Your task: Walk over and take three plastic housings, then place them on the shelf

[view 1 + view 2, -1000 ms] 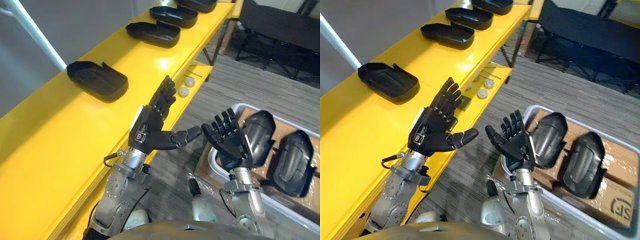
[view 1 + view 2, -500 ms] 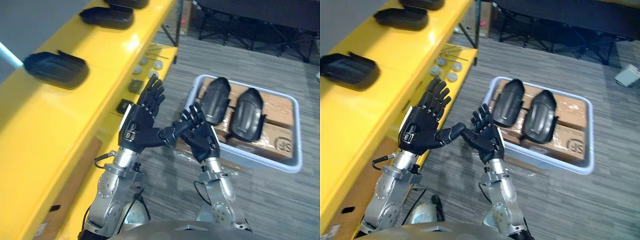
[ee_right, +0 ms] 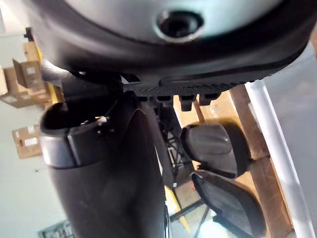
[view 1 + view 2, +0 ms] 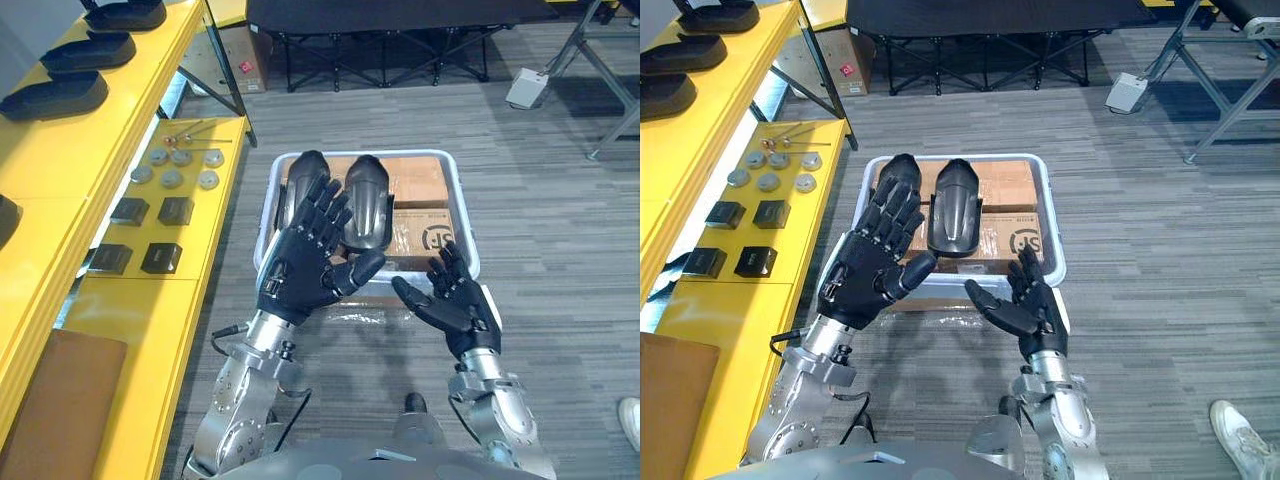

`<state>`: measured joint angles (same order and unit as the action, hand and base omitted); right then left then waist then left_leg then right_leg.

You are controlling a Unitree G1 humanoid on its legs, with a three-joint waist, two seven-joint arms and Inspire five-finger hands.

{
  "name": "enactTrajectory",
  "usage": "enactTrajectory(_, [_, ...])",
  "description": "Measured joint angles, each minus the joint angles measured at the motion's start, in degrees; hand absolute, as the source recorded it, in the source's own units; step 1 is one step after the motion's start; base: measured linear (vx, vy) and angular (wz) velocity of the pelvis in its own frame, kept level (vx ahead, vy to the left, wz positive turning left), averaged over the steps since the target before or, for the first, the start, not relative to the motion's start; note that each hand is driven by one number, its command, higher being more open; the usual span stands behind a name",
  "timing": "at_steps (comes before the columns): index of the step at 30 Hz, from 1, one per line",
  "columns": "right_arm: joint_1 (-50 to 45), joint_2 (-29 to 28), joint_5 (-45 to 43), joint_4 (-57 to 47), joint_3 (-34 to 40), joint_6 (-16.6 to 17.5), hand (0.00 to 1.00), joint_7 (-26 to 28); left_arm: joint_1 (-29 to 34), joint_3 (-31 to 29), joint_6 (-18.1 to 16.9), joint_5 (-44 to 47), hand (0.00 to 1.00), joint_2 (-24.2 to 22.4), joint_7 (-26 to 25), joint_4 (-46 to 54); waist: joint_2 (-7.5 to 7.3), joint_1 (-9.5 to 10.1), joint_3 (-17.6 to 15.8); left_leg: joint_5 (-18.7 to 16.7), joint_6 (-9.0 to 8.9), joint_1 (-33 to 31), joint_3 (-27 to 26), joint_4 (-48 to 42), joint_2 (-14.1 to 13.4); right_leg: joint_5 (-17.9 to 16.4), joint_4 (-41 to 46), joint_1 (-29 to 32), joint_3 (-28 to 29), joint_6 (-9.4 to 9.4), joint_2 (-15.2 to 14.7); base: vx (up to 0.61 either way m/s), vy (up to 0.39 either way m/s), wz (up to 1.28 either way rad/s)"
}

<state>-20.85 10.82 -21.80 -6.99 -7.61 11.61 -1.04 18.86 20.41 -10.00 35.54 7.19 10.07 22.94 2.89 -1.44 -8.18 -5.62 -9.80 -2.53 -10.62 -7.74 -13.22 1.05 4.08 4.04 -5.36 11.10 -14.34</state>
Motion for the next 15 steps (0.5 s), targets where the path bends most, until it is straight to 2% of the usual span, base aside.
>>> enactTrajectory(2, [2.7,-2.6,3.3,2.1,-1.0,-0.1,1.00,-4.3,1.3,-0.7,0.0,-0.3,1.00,0.9,1.0,-0.1,-1.62,0.94,0.4,0.0,0.05,0.0,-0.1,0.0,2.3,2.5,-1.4,0.0,-0.7,0.46,-2.1,-0.07,0.134,-0.12])
enactTrajectory(5, [8.8,-2.9,6.6,9.7,1.2,-0.4,1.00,-10.3,1.3,-1.0,0.0,-0.1,1.00,1.1,2.0,-0.1,-1.89,1.77,0.3,0.0,1.19,-0.2,0.2,0.0,4.5,5.0,-1.5,0.1,-3.2,0.44,-4.1,-0.07,0.104,0.04])
enactTrajectory(10, [21.7,-0.3,11.9,19.8,8.6,-1.2,1.00,-18.1,-2.2,-1.1,-0.5,-0.2,1.00,2.9,2.0,-0.6,-2.33,2.54,-1.1,1.5,0.98,-5.5,2.7,-0.1,5.1,6.3,-3.9,2.2,-8.7,0.13,-4.3,-0.06,0.010,0.21])
enactTrajectory(11, [28.7,2.6,11.9,23.0,11.2,-1.3,1.00,-21.5,-5.0,-1.2,-1.0,-0.2,1.00,2.6,1.9,-1.7,-1.66,2.54,-3.2,3.3,0.72,-7.3,4.1,-0.1,4.8,6.6,-4.3,3.1,-9.7,-0.20,-3.7,-0.04,-0.069,0.39])
enactTrajectory(13, [38.3,6.9,11.8,27.6,14.1,-1.7,1.00,-24.9,-7.2,-1.1,-1.0,-0.2,1.00,1.8,1.8,-2.3,-0.54,2.66,-6.1,4.6,0.64,-9.0,5.2,0.1,4.3,7.4,-4.4,4.0,-10.3,-0.81,-3.0,-0.10,-0.062,0.24])
enactTrajectory(15, [45.6,11.1,11.6,31.0,16.4,-2.5,1.00,-27.8,-7.5,-0.6,-1.0,-0.2,1.00,1.5,1.9,-2.3,-0.16,3.09,-8.0,4.9,0.56,-10.1,5.8,-0.1,4.2,7.5,-4.4,4.9,-10.2,-0.91,-2.9,-0.08,-0.020,0.09])
